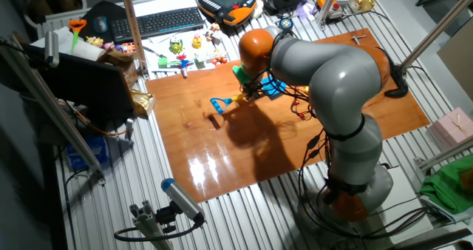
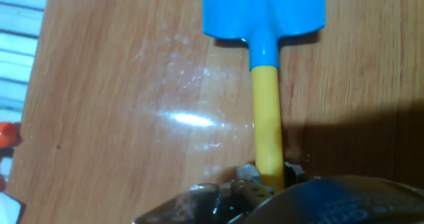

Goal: Use a shovel to scoop up an object

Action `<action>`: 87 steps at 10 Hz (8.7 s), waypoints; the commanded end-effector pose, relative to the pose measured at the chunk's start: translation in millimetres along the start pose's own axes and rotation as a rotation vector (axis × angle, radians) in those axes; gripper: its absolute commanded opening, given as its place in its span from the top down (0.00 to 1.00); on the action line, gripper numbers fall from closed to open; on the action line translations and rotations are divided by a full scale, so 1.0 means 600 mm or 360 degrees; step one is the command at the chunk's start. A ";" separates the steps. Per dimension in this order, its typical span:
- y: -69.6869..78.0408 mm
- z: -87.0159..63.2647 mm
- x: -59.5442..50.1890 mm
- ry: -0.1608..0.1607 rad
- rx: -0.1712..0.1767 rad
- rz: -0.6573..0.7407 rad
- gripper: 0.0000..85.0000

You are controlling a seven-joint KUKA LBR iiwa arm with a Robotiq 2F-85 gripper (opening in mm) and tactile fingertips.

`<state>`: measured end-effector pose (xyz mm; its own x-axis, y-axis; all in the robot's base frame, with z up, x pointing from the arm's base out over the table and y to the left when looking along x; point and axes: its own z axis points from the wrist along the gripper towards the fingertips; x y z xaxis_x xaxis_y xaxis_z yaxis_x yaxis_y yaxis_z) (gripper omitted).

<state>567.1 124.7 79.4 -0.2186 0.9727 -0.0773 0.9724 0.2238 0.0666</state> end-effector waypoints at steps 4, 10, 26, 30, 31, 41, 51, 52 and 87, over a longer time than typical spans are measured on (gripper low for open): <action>-0.016 -0.018 -0.031 0.0007 0.0047 0.0026 0.99; -0.024 -0.035 -0.042 0.0057 0.0086 0.0038 0.99; -0.060 -0.009 -0.090 0.0187 0.0082 0.0149 0.99; -0.070 -0.011 -0.102 0.0210 0.0083 0.0149 0.99; -0.073 -0.008 -0.108 0.0220 0.0083 0.0142 0.99; -0.090 0.009 -0.147 0.0268 0.0075 0.0088 0.99; -0.094 0.012 -0.180 0.0324 0.0080 0.0029 0.99; -0.093 0.010 -0.184 0.0338 0.0087 0.0026 0.99; -0.114 0.014 -0.204 0.0317 0.0083 -0.0062 0.99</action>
<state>527.9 -9.4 76.4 -0.2646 0.9569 0.1195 0.9642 0.2646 0.0156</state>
